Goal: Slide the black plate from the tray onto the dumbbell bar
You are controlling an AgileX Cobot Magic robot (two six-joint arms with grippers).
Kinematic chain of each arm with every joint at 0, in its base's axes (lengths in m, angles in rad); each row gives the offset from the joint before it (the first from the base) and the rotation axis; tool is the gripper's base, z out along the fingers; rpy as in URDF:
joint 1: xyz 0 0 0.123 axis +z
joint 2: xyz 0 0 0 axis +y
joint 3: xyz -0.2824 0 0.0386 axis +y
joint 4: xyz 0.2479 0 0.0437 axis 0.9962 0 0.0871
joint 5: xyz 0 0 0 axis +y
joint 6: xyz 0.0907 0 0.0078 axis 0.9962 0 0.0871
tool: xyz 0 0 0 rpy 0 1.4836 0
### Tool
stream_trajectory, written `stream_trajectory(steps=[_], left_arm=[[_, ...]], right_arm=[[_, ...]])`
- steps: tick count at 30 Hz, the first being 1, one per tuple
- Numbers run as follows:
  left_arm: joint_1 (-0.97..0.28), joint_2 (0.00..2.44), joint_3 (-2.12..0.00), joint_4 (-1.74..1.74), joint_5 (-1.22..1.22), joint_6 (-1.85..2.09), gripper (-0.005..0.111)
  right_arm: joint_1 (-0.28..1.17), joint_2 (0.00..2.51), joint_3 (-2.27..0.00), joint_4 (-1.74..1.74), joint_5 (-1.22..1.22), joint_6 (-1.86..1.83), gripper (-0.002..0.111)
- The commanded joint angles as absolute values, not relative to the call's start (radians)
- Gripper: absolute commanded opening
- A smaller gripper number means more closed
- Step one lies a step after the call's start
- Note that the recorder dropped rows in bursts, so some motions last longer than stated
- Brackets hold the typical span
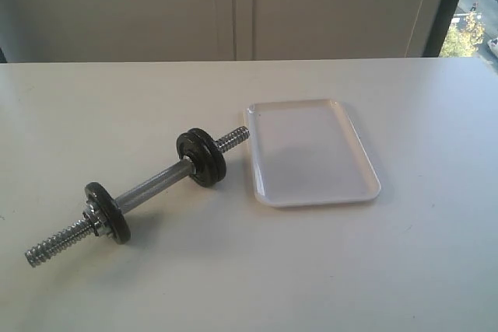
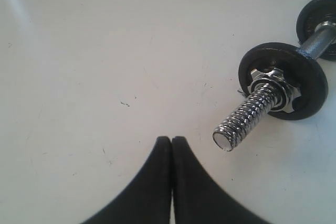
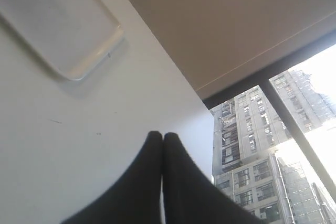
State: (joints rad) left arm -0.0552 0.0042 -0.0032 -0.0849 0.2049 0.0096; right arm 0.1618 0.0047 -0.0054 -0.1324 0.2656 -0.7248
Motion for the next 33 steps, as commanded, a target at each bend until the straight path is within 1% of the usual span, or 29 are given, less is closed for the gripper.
stream_trajectory(steps=[1,6,9,14,26,29,33], left_arm=[[-0.062,0.0,0.0,-0.095,0.204,0.0,0.0],[-0.062,0.0,0.0,-0.095,0.204,0.0,0.0],[-0.062,0.0,0.0,-0.095,0.204,0.0,0.0],[-0.062,0.0,0.0,-0.095,0.204,0.0,0.0],[-0.062,0.0,0.0,-0.095,0.204,0.0,0.0],[-0.062,0.0,0.0,-0.095,0.204,0.0,0.0],[-0.062,0.0,0.0,-0.095,0.204,0.0,0.0]], right_arm=[[0.157,0.0,0.0,-0.136,0.257,-0.724,0.0],[0.157,0.0,0.0,-0.136,0.286,-0.709,0.0],[0.157,0.0,0.0,-0.128,0.337,-0.379,0.0],[0.157,0.0,0.0,-0.128,0.335,0.127,0.0],[0.157,0.0,0.0,-0.123,0.337,0.164,0.0],[0.151,0.0,0.0,0.024,0.337,0.163,0.0],[0.116,0.0,0.0,0.03,0.337,0.163,0.0]])
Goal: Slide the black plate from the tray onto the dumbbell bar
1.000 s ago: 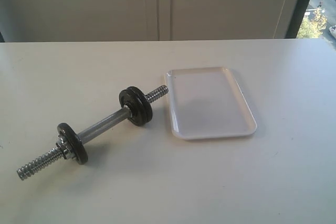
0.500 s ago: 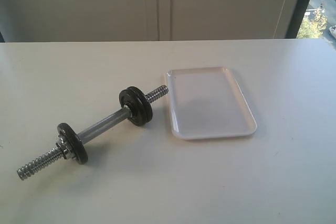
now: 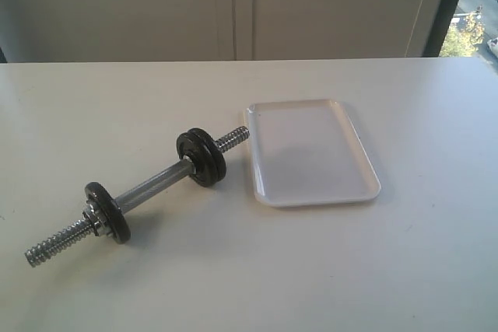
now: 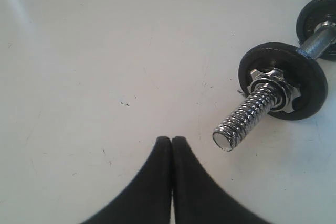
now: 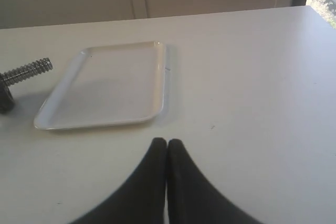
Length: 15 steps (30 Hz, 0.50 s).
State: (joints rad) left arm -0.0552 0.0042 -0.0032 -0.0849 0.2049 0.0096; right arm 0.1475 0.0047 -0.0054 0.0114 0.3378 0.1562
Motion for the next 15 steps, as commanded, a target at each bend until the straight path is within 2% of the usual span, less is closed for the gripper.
stream_trajectory(steps=[1,15], left_arm=[[-0.062,0.0,0.0,-0.095,0.204,0.0,0.0],[-0.062,0.0,0.0,-0.095,0.204,0.0,0.0]], right_arm=[[0.109,0.0,0.0,0.03,0.337,0.163,0.0],[0.088,0.0,0.0,0.03,0.335,0.163,0.0]])
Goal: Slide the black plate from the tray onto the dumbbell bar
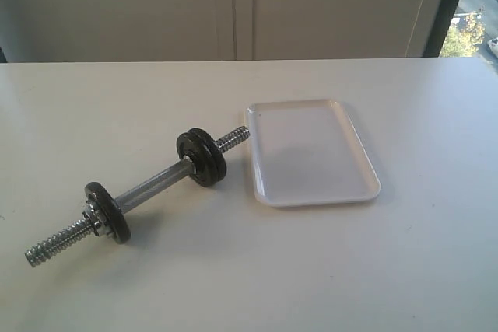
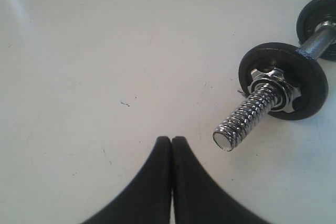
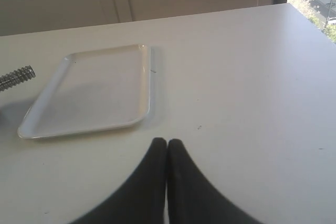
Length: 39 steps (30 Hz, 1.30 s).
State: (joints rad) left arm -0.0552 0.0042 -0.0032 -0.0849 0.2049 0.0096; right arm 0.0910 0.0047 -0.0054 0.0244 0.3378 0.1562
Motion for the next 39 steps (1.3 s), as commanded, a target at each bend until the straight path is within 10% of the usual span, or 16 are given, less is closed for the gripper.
stream_trajectory(steps=[1,39], left_arm=[[-0.062,0.0,0.0,-0.095,0.204,0.0,0.0],[-0.062,0.0,0.0,-0.095,0.204,0.0,0.0]], right_arm=[[0.088,0.0,0.0,0.03,0.335,0.163,0.0],[0.098,0.0,0.0,0.03,0.338,-0.067,0.0]])
